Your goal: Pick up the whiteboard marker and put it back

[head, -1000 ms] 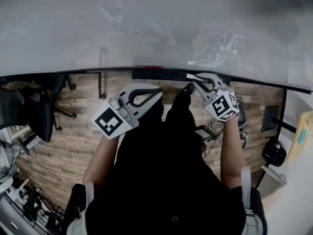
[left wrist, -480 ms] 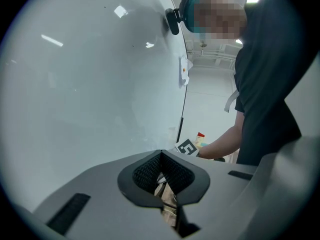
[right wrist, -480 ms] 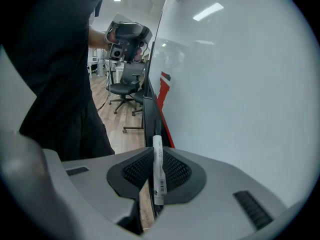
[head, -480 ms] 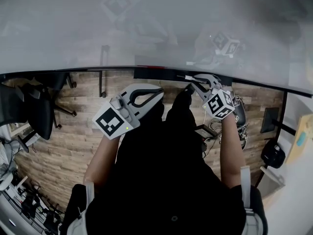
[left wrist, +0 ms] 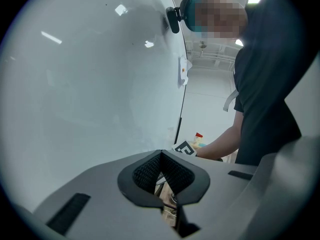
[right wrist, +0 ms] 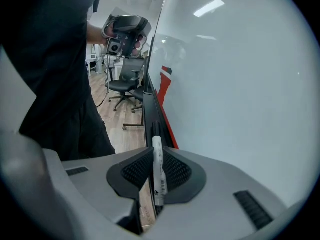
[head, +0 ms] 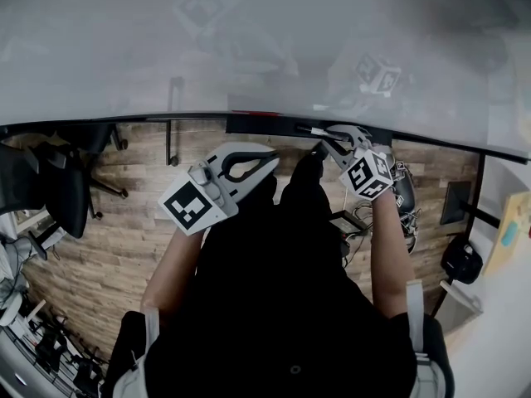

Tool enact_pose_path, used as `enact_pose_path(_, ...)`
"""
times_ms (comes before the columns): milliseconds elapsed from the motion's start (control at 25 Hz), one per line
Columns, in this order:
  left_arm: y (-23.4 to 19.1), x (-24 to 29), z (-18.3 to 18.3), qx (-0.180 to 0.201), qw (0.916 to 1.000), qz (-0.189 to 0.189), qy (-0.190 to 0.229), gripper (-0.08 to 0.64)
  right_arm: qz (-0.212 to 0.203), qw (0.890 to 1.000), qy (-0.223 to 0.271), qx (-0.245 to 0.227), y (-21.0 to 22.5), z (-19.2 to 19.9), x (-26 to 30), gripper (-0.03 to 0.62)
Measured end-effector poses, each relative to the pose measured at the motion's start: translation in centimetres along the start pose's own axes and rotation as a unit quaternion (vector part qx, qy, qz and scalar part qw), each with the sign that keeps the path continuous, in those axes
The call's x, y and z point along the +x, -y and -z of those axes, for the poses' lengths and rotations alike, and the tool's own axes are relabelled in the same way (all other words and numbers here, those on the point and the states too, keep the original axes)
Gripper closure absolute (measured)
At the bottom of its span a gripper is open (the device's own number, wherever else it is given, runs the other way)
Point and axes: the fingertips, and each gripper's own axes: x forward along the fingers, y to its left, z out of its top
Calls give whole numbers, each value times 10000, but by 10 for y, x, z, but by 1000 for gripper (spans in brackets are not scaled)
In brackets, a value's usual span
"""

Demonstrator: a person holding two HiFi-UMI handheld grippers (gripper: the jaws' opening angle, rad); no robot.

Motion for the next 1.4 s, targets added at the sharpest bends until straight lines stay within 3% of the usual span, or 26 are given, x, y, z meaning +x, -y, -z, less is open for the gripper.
enact_pose_path(640, 3, -3, -3, 64, 10000, 47, 48, 548, -44, 9998, -74, 190, -2, -2, -1, 525)
enact_pose_path(1000, 7, -8, -6, 143, 9998, 98, 48, 548, 225, 9992, 173, 298, 7, -18, -14, 525)
enact_pose_path(1160, 8, -8, -15, 163, 9997, 144, 143, 548, 454, 9962, 560, 484, 16, -40, -34, 525)
enact_pose_path(1400, 11, -2, -29, 362, 9986, 326, 215, 548, 609, 9799, 1649, 942, 23, -93, -90, 533)
